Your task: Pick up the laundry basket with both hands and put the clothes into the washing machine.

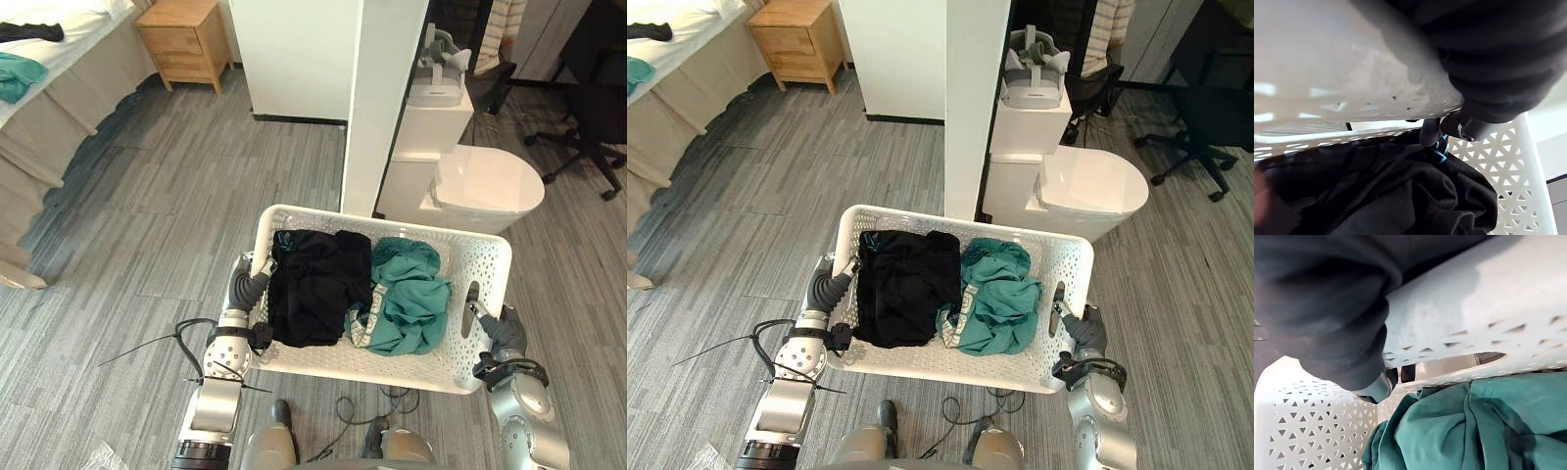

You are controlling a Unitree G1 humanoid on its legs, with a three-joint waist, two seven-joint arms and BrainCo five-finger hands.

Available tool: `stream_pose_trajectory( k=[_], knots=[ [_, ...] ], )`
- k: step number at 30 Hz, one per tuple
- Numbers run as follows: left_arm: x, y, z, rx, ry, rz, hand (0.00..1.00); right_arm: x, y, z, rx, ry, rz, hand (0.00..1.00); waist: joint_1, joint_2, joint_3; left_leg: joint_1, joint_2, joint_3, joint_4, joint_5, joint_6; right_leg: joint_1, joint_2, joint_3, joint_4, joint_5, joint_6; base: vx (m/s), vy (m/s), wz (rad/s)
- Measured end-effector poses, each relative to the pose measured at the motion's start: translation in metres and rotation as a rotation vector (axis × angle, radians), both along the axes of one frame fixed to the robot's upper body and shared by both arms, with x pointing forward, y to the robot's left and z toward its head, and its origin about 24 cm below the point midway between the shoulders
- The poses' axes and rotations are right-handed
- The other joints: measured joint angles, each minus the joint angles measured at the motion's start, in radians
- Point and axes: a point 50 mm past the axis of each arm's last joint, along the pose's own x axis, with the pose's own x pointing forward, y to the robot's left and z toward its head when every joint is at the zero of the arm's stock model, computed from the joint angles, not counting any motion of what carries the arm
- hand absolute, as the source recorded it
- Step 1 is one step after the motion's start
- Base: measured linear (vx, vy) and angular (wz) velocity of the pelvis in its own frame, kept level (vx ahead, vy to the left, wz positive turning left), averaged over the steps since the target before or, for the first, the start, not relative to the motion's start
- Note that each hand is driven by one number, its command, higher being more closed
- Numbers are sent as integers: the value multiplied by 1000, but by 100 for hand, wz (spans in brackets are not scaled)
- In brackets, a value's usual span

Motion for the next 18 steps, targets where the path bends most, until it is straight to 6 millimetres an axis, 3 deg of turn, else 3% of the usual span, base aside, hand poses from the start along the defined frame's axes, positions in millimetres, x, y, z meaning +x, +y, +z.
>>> stream_pose_trajectory(
  k=[2, 5, 6, 7, 8, 9, 11, 13, 14, 17, 18],
  knots=[
    [3, -5, 4, 8, -16, -10, 100, 0, 1, 1, 0, -3, -25, 100, -3, 1, -1, -25, 0, -22, 8, 17, 2, -18, -13, -29, 47, -22, -4, -2, -39, 38],
    [6, -4, 6, 31, -28, 5, 100, 1, 6, 1, 12, -5, -44, 100, -6, 1, -2, -57, -3, -59, 31, 51, -10, -36, -32, -39, 83, -43, -41, -87, -68, 39],
    [7, -3, 7, 32, -30, 8, 100, 1, 7, 2, 17, -8, -46, 100, -7, 2, -1, -64, 10, -56, 89, 11, -5, -33, -38, -54, 90, -40, -43, -119, -54, 6],
    [5, -3, 4, 30, -25, 16, 100, 0, 9, -1, 22, 2, -43, 100, -4, 3, -1, -89, 32, -53, 329, -114, -1, -24, -34, -45, 98, -39, -45, -91, -31, -12],
    [5, -3, 2, 32, -15, 17, 100, -3, 10, -3, 23, 10, -44, 100, -3, 3, -1, -80, 39, -60, 420, -150, -20, -14, -30, -37, 96, -37, -48, -110, -24, -32],
    [1, -3, -3, 31, 6, 18, 100, -9, 8, -5, 16, 24, -48, 100, -4, 7, -5, -43, 54, -92, 524, -192, -75, -2, -13, -25, 87, -26, -57, -88, 5, -30],
    [-3, -7, -9, 31, 24, 12, 100, -15, 6, -9, 13, 35, -58, 100, -25, 42, -33, 15, 70, -144, 531, -247, -110, -32, 18, 0, 74, 4, -53, -173, 134, -53],
    [-2, -7, -6, 53, 7, 22, 100, -14, 8, -9, 42, 26, -55, 100, -26, 67, -52, 53, 65, -125, 417, -329, -95, -113, 36, 58, 59, 64, -46, -278, 265, -92],
    [0, -6, -5, 60, 0, 25, 100, -13, 12, -10, 55, 27, -47, 100, -28, 63, -49, 56, 59, -71, 360, -368, -57, -160, 37, 95, 33, 118, -35, -300, 279, -93],
    [3, -5, -11, 74, 24, 17, 100, -20, 13, -15, 67, 56, -67, 100, -32, 13, -25, 36, -26, 9, 313, -411, 11, -181, -2, 177, -118, 267, -10, -361, 300, -64],
    [3, -5, -12, 74, 30, 19, 100, -23, 14, -18, 74, 66, -71, 100, -31, -3, -17, 19, -60, 40, 319, -387, 55, -188, -33, 174, -148, 260, -2, -422, 312, -49]
  ],
)
